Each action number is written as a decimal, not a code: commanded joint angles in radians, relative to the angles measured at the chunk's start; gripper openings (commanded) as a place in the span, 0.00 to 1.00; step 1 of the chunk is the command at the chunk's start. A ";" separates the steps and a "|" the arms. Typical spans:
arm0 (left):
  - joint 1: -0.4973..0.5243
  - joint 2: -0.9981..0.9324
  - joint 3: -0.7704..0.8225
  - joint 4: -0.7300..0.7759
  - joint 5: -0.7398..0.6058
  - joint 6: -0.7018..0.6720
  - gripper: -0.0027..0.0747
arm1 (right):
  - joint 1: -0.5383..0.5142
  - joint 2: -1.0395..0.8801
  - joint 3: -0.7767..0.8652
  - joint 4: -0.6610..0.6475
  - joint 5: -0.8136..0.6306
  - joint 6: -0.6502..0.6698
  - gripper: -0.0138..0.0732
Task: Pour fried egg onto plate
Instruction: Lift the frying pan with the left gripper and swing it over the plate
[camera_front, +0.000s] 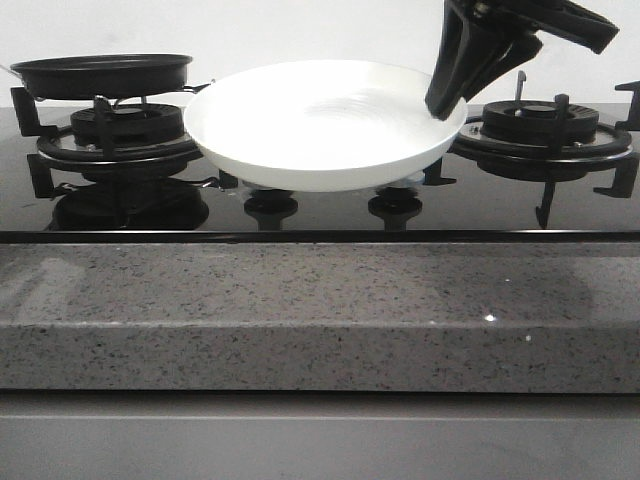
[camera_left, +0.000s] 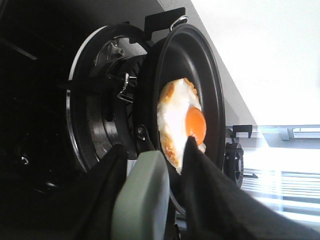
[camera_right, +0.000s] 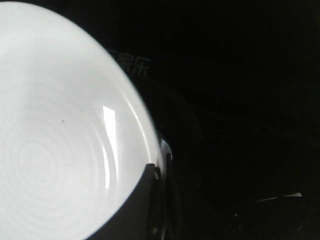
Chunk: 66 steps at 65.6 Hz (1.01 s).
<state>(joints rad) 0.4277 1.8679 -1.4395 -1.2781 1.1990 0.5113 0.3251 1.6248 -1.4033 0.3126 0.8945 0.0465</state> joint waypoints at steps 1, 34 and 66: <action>-0.007 -0.048 -0.034 -0.096 0.085 0.003 0.27 | 0.002 -0.042 -0.024 0.011 -0.038 -0.009 0.05; -0.007 -0.101 -0.066 -0.199 0.085 0.009 0.01 | 0.002 -0.042 -0.024 0.011 -0.038 -0.009 0.05; -0.009 -0.298 -0.147 -0.183 0.085 0.066 0.01 | 0.002 -0.042 -0.024 0.011 -0.038 -0.009 0.05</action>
<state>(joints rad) 0.4252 1.6610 -1.5478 -1.3483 1.2012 0.5576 0.3251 1.6248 -1.4033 0.3126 0.8945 0.0446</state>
